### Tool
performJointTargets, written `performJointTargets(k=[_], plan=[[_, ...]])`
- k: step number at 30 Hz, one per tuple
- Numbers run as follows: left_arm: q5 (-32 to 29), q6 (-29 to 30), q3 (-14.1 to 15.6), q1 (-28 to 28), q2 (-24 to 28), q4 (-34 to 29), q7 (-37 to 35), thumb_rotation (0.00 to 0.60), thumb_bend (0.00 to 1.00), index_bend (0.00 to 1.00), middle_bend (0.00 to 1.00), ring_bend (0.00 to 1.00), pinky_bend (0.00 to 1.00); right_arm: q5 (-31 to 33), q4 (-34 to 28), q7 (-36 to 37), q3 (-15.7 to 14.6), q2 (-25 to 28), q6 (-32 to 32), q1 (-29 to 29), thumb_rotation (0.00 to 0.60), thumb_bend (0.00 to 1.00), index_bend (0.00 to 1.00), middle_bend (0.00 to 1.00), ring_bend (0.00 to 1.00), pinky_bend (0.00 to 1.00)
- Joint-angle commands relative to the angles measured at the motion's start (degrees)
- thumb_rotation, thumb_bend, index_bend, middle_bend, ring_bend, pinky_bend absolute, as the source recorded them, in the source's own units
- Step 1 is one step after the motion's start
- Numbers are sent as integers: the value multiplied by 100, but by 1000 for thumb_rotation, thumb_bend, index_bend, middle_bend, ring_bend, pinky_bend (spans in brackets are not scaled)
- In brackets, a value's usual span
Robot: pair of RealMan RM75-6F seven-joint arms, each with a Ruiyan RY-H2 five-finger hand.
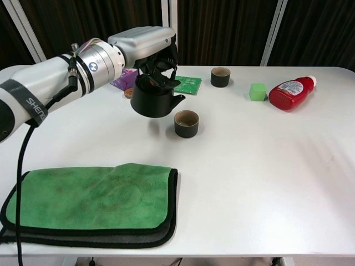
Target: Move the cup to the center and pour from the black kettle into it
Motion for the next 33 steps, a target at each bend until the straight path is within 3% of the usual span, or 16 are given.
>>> performJointTargets(k=[1, 33], plan=[[-12, -19, 7, -50, -45, 60, 72, 600, 465, 1000, 1000, 931, 501, 1, 7, 8, 1, -5, -1, 0, 600, 181, 0, 0, 0, 0], [-106, 190, 41, -226, -263, 261, 703, 600, 465, 1000, 1000, 938, 511, 11, 84, 66, 5, -15, -46, 10, 600, 181, 0, 0, 0, 0]])
